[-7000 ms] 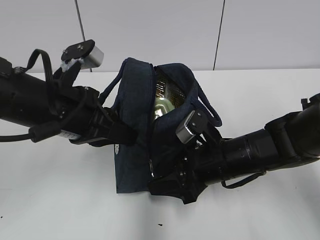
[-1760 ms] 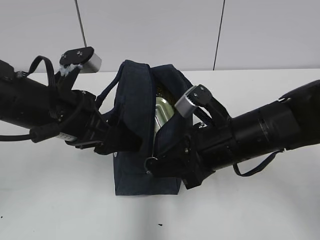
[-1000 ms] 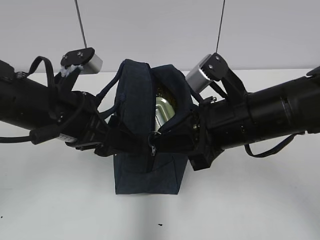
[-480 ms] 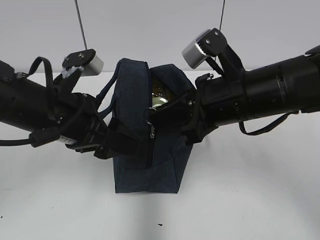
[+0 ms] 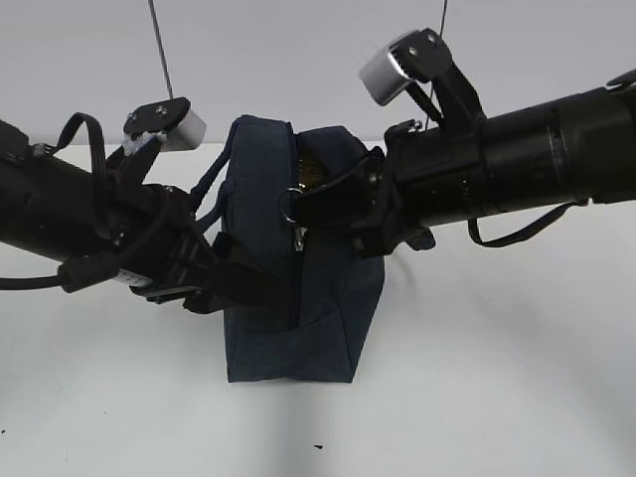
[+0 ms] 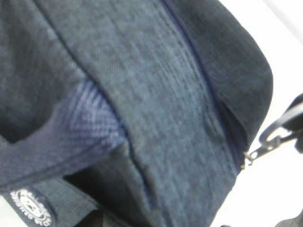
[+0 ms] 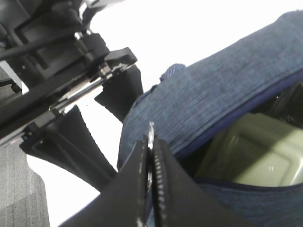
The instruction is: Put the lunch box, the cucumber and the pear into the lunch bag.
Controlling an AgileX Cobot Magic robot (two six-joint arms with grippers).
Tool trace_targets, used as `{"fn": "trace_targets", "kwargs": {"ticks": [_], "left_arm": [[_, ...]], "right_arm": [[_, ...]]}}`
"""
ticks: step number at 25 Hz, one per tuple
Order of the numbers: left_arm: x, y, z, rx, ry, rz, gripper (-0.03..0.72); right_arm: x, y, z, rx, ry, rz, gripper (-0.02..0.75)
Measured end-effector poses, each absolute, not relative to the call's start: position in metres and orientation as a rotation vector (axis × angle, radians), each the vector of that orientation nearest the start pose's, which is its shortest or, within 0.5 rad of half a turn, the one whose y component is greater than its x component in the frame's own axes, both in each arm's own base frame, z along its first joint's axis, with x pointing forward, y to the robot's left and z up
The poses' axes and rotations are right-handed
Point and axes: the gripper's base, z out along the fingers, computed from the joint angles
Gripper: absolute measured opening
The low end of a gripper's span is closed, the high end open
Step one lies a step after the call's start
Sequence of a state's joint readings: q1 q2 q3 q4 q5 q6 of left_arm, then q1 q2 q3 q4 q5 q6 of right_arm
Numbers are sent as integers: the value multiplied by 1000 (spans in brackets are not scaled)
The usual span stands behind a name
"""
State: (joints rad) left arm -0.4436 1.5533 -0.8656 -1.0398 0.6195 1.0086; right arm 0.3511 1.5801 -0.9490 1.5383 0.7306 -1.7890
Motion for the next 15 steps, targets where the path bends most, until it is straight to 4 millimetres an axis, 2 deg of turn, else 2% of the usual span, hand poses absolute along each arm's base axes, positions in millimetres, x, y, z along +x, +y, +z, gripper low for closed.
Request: {"fn": "trace_targets", "kwargs": {"ticks": [5,13,15], "left_arm": [[253,-169,219,810,2366,-789,363],[255,-169,220,778,2363,-796,57],[254,-169,220,782,2364,-795,11]], "right_arm": [[285,169,260,-1019,1813,830,6],[285,169,260,-1011,1817,826,6],[286,168,260,-1000,1822,815,6]]}}
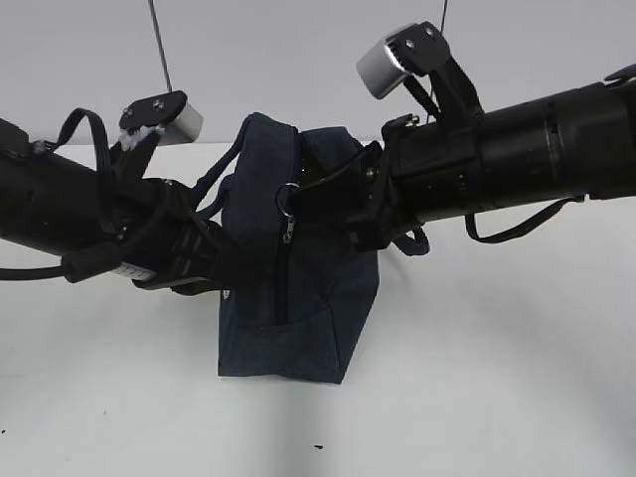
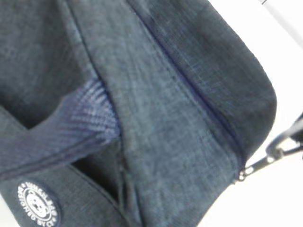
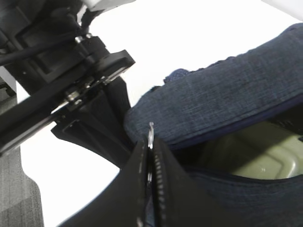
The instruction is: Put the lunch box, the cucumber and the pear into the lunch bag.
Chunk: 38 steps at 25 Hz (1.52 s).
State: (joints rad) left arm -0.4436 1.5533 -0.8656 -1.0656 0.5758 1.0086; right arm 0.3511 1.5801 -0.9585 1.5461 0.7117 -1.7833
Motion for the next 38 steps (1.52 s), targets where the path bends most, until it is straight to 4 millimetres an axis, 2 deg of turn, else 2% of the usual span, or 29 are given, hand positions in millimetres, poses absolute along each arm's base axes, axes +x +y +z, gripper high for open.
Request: {"fn": "trace_targets", "kwargs": {"ticks": [6,18,25,31,38], "left_arm": [[254,-169,219,795,2364,-787,-5],[255,-168,220,859,2355,-748,-5],[254,-167,219,891,2355,-728,-5],[254,-165,217,961,2349,-673,-6],[253,-164,217,972,2349,-666,-6]], "right_arm": [[289,167,260,-974,1836,782,6],[302,168,274,-951,1798,727,6],[316,173,269,-944,1810,717,6],[325,174,269,-937,1805,726,6],[324,172,274,-937,1816,814,6]]}}
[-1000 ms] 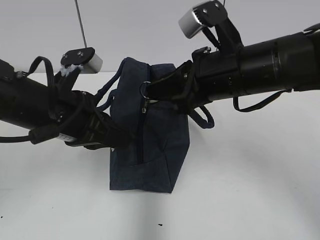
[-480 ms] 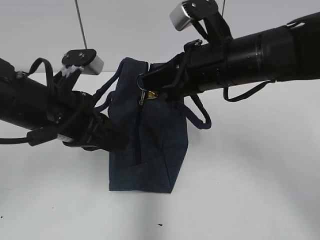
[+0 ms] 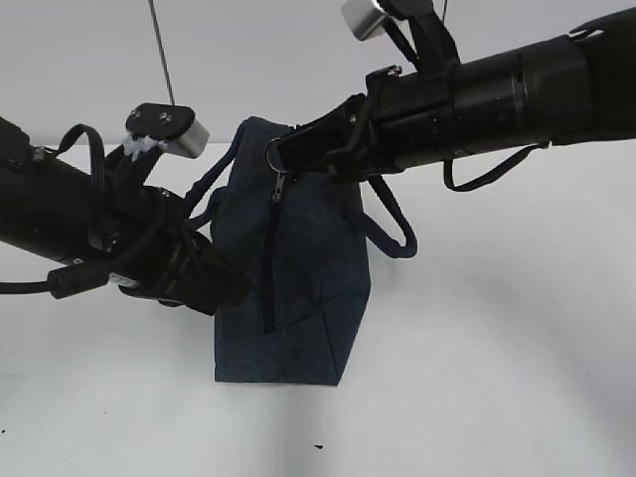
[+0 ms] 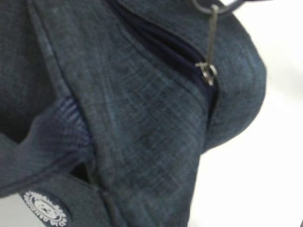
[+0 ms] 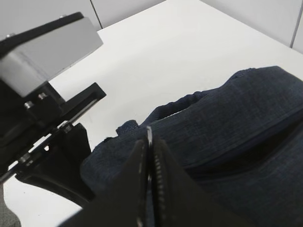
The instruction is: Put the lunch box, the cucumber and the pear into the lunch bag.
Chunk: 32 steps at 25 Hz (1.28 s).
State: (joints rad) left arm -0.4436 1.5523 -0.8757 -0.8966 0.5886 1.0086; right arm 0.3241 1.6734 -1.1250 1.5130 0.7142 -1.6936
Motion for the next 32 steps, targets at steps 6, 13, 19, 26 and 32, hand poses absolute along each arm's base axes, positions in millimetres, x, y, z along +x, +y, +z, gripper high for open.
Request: {"fn": "trace_targets", "kwargs": {"ticks": [6,13,19,26,32], "left_arm": [[253,-165,217,974,2352,-678,-6],[250,-165,216,991,2361,-698,-6],[249,-165,216,1006,2371,-716,-6],[239,-166,215,1090,2410,-816,-6],[236,-166,215,1108,2418,-837,-6]], "right_arm": [[329,161,273,-907,1841,779,6],[345,144,284,-852,1822,730,6],[370,148,283,-847,1805,718,6],[413,145,274,-801,1807,702,6],[439,144,258,-776,1844,722,6]]}}
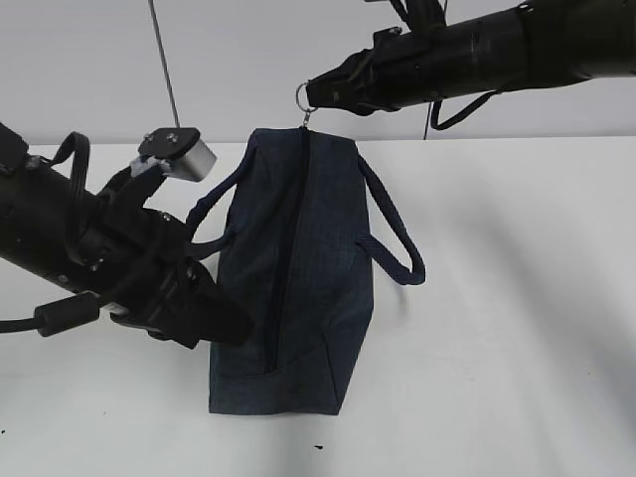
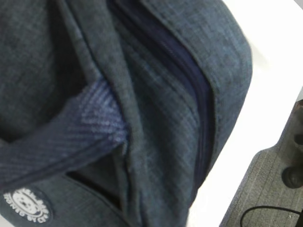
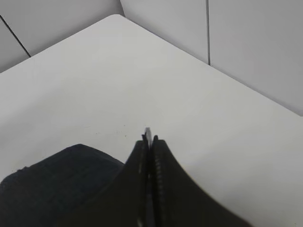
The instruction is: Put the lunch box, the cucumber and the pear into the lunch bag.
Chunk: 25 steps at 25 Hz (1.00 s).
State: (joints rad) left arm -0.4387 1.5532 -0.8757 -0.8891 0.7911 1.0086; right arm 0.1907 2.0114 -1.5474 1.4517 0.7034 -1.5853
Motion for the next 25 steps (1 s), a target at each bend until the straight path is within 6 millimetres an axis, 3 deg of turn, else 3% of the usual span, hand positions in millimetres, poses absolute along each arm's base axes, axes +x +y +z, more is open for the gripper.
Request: {"fn": "trace_targets", "kwargs": {"ticks": [7,13,16,21,25], "left_arm": [[234,-167,216,1116,2427,-877,-6],[231,-169,217,1053,2464,-946,11],[230,-167,220,1010,2494,-974,103],[221,-160,245,946,2456,-998,370],[211,-150,271,911,2382,-995,426]], "right_arm": [[447,147,241,-763,1884,770,6],[446,149,240,-772,1889,804,6],[445,149,241,-776,1888,827,6],[444,149,240,-779,1891,831,6],[444,149,240,-779,1891,831,6]]}}
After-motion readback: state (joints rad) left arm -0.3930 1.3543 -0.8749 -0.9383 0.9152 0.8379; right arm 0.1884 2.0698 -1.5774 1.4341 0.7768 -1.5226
